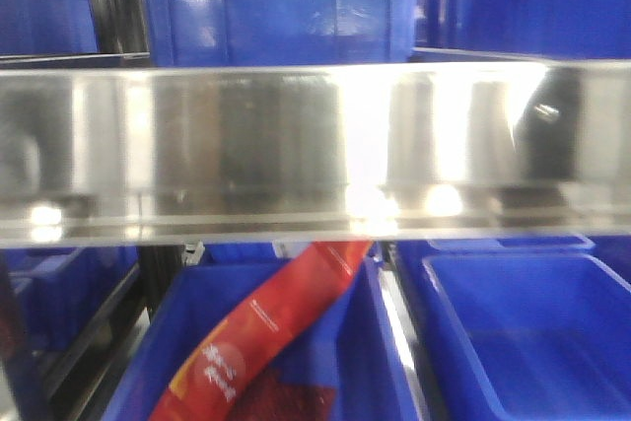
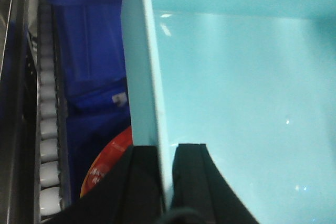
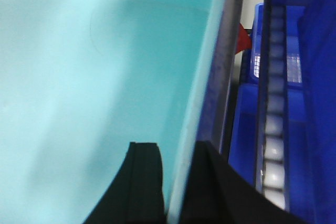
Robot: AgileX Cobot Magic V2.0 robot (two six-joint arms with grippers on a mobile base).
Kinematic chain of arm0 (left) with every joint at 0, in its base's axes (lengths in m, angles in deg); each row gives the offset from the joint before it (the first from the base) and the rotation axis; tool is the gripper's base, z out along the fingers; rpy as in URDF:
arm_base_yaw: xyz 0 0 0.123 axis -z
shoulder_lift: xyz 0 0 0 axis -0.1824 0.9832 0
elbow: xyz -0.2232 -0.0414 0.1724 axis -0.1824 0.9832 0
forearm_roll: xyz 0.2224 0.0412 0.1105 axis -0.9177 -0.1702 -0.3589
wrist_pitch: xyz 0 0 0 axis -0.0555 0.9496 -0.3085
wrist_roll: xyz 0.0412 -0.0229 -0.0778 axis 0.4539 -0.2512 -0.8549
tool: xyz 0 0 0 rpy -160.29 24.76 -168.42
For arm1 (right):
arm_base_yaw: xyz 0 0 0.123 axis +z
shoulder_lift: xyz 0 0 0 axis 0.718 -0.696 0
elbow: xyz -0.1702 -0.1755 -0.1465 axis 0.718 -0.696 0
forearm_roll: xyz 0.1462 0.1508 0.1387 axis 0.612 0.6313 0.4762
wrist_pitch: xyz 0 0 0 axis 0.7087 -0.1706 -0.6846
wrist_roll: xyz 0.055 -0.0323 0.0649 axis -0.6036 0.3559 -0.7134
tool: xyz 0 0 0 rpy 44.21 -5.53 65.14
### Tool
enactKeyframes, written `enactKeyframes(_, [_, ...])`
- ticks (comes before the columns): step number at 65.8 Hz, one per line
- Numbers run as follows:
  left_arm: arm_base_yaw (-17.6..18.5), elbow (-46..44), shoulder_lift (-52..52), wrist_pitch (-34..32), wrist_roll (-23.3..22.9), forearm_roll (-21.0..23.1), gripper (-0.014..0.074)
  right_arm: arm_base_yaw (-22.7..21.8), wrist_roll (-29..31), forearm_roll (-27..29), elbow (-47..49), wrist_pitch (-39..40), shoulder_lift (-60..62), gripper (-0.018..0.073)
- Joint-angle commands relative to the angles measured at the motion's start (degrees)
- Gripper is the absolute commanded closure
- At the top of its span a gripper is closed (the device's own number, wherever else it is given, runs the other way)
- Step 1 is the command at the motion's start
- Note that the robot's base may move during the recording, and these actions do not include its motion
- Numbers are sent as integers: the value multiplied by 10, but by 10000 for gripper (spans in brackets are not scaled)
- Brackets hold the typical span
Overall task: Fetch blue bin and place on conveyor start
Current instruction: 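Hold the bin with both grippers while the base backs away from the rack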
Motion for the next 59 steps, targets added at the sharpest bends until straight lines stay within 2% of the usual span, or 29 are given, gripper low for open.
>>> enactKeyframes(1, [0, -6, -8, -72, 8, -7, 708, -1, 14, -8, 6, 13, 9, 711])
enactKeyframes(16, [0, -6, -8, -149, 8, -7, 708, -1, 14, -8, 6, 13, 9, 711])
enactKeyframes(59, [0, -6, -8, -153, 8, -7, 708, -1, 14, -8, 6, 13, 9, 711])
